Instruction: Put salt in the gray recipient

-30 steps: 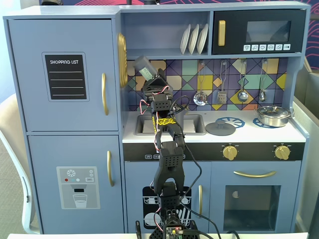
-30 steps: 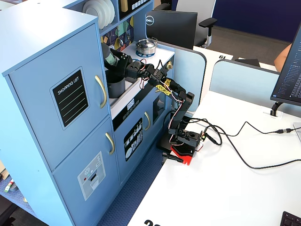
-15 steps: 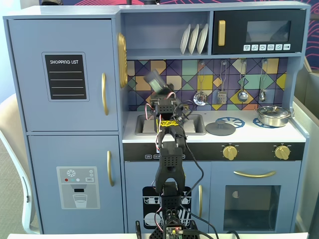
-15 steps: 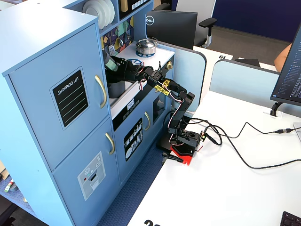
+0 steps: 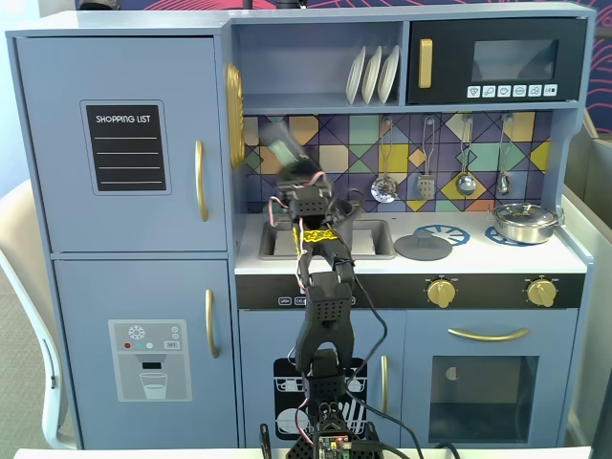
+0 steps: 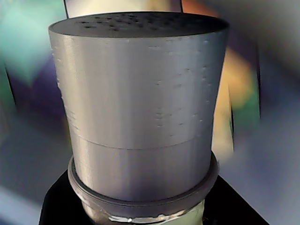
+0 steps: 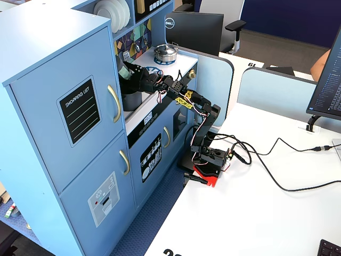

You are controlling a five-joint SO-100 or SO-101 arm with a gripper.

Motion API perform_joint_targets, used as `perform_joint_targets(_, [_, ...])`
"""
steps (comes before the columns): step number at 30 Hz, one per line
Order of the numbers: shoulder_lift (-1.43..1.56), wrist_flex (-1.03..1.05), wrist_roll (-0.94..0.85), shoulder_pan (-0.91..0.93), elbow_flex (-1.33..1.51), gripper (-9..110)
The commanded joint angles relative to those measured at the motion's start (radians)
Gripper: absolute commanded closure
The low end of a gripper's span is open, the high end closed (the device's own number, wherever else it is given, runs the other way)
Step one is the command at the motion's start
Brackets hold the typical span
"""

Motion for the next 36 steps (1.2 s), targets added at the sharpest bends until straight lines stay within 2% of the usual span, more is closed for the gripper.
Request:
perform_joint_targets(1, [0.015,-0.023,-0.077,-0.04,-0.173,101])
perform_joint_targets(8, [0.064,0.067,-0.426,0.083,-0.143,101])
perform_joint_targets(17, [0.173,0.137,-0.845,0.463,-0.063,101])
perform_joint_targets(23, [0.195,0.15,-1.307,0.678,-0.066,101])
perform_joint_targets(27, [0.199,0.146,-1.735,0.761,-0.048,101])
perform_joint_targets(32, [0.195,-0.017,-2.247,0.859,0.092,101])
perform_joint_targets(36, [0.132,-0.103,-2.425,0.92,0.133,101])
